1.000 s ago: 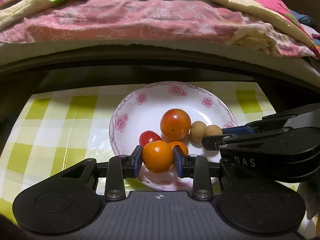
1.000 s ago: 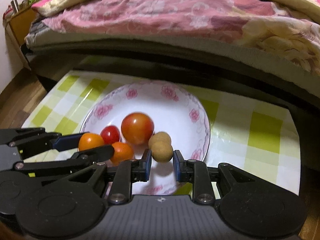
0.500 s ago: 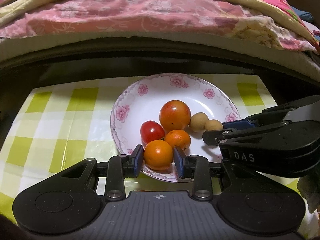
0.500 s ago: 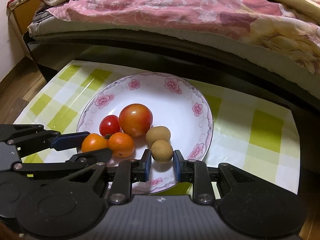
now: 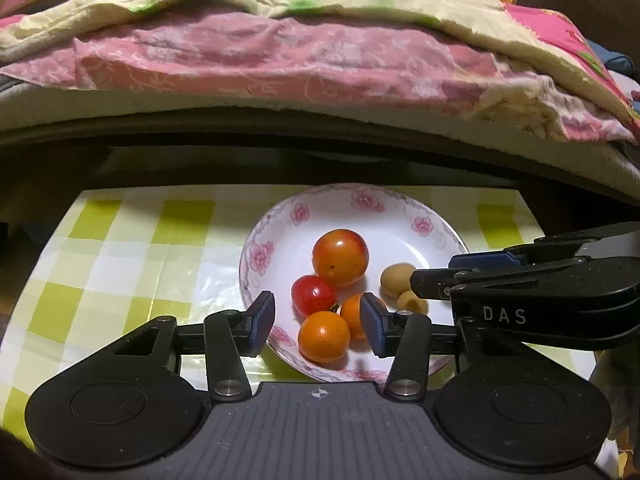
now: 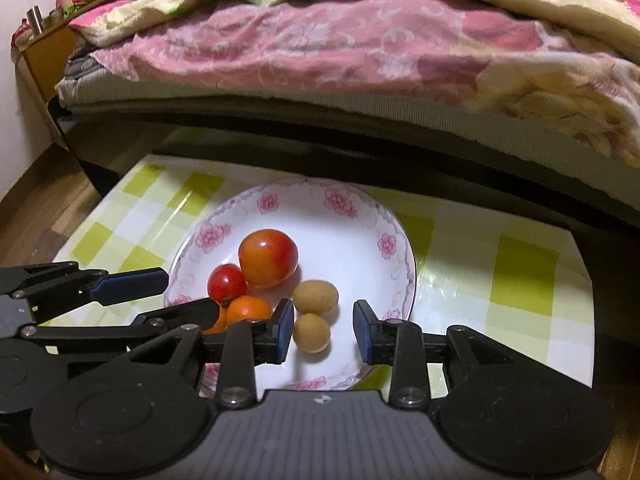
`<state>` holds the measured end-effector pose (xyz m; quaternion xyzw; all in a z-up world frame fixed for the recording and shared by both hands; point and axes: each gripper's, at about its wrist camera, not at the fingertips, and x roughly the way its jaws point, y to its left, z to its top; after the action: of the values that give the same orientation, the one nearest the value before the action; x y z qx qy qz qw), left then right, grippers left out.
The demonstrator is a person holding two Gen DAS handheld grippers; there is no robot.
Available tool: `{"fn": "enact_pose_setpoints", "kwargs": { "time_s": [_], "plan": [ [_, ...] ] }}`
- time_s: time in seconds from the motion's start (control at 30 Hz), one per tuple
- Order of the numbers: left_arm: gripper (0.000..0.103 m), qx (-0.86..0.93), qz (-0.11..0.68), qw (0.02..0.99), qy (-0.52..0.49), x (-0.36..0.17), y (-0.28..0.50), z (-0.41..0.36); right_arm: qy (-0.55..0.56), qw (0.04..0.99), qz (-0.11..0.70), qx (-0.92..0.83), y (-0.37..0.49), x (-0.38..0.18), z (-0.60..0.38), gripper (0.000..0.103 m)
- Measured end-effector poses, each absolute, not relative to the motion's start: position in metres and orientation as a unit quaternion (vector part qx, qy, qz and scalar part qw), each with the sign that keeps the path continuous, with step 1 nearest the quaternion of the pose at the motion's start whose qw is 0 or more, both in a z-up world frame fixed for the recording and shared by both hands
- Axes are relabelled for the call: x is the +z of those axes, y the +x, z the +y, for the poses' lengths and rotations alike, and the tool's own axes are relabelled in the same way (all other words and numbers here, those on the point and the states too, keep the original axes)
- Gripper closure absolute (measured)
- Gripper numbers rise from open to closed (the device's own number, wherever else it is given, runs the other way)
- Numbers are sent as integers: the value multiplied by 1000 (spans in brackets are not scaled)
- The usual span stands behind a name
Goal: Organize fruits
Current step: 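Carry the mandarin and longan onto the plate and open both tools, then withdraw both open tools from the plate toward the remaining fruit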
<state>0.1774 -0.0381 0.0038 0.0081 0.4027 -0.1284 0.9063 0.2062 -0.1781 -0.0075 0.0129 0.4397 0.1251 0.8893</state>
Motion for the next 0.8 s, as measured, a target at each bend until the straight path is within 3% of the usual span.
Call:
{"fn": "enact_pose_setpoints", "kwargs": {
  "time_s": [0.8],
  "plan": [
    [40, -130, 402, 906, 22, 24, 133, -29, 7, 897, 418, 143, 161, 17, -170, 68]
  ]
}}
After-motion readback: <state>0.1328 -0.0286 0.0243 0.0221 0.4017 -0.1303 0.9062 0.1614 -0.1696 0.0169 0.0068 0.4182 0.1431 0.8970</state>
